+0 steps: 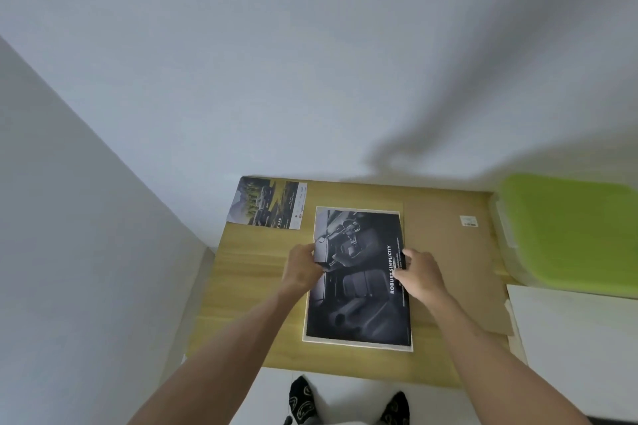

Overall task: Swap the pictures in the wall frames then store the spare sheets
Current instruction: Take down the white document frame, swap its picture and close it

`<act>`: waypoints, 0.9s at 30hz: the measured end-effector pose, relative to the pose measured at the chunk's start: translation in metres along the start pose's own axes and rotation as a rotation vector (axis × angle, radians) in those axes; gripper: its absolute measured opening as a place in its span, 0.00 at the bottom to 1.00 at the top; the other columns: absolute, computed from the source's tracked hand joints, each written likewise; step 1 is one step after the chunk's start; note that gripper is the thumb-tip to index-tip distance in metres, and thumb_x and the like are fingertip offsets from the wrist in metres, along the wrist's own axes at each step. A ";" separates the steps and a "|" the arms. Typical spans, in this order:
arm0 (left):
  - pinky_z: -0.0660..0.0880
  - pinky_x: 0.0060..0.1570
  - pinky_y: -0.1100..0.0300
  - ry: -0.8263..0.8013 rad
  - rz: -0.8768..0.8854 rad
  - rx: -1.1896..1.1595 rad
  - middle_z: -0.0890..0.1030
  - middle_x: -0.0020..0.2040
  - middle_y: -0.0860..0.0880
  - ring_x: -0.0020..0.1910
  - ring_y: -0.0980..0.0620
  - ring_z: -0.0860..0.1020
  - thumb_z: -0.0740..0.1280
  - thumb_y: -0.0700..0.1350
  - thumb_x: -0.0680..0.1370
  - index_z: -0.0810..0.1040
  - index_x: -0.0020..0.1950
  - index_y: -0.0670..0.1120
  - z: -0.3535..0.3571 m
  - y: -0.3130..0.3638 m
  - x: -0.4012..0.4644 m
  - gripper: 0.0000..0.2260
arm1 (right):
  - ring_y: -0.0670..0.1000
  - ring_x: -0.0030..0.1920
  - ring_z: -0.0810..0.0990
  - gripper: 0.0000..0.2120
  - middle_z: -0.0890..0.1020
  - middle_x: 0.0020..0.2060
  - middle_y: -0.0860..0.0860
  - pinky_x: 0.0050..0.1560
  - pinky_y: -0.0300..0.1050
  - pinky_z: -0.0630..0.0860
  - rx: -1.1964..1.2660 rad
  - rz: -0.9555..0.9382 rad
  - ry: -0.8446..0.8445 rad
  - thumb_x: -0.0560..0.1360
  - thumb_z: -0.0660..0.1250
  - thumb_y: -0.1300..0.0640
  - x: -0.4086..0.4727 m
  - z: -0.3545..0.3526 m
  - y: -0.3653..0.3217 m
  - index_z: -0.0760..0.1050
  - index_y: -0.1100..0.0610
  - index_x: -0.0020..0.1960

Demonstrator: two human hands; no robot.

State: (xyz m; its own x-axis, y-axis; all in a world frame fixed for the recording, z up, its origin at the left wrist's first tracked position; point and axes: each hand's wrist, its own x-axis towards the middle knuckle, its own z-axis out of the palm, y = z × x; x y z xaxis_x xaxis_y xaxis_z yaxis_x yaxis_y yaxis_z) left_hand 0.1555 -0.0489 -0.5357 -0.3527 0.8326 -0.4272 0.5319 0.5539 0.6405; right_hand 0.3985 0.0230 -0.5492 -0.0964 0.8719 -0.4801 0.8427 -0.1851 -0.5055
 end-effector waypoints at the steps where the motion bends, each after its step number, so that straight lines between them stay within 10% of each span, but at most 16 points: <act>1: 0.79 0.37 0.54 0.005 -0.003 0.060 0.81 0.42 0.47 0.38 0.48 0.80 0.74 0.40 0.69 0.83 0.46 0.44 0.004 -0.002 0.000 0.07 | 0.54 0.48 0.81 0.32 0.80 0.55 0.58 0.57 0.48 0.78 -0.019 0.006 -0.009 0.71 0.70 0.57 0.001 0.004 0.004 0.69 0.56 0.74; 13: 0.74 0.44 0.51 0.034 0.030 0.340 0.71 0.54 0.45 0.48 0.41 0.77 0.64 0.41 0.77 0.75 0.62 0.45 0.017 -0.010 -0.014 0.13 | 0.55 0.61 0.76 0.27 0.69 0.64 0.55 0.58 0.47 0.74 -0.174 -0.069 0.047 0.79 0.66 0.53 -0.004 0.016 0.008 0.65 0.52 0.77; 27: 0.76 0.47 0.49 -0.005 0.105 0.323 0.70 0.52 0.46 0.46 0.41 0.77 0.61 0.41 0.79 0.76 0.54 0.46 0.017 -0.022 -0.004 0.06 | 0.54 0.57 0.78 0.25 0.70 0.63 0.55 0.54 0.45 0.76 -0.191 -0.054 0.116 0.81 0.62 0.54 -0.001 0.024 0.007 0.63 0.50 0.77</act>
State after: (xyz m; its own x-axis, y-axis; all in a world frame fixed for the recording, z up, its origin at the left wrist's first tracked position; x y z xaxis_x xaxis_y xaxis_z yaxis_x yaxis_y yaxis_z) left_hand 0.1588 -0.0640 -0.5589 -0.2792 0.8848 -0.3731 0.7818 0.4351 0.4466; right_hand 0.3912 0.0100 -0.5697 -0.0919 0.9266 -0.3647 0.9238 -0.0574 -0.3785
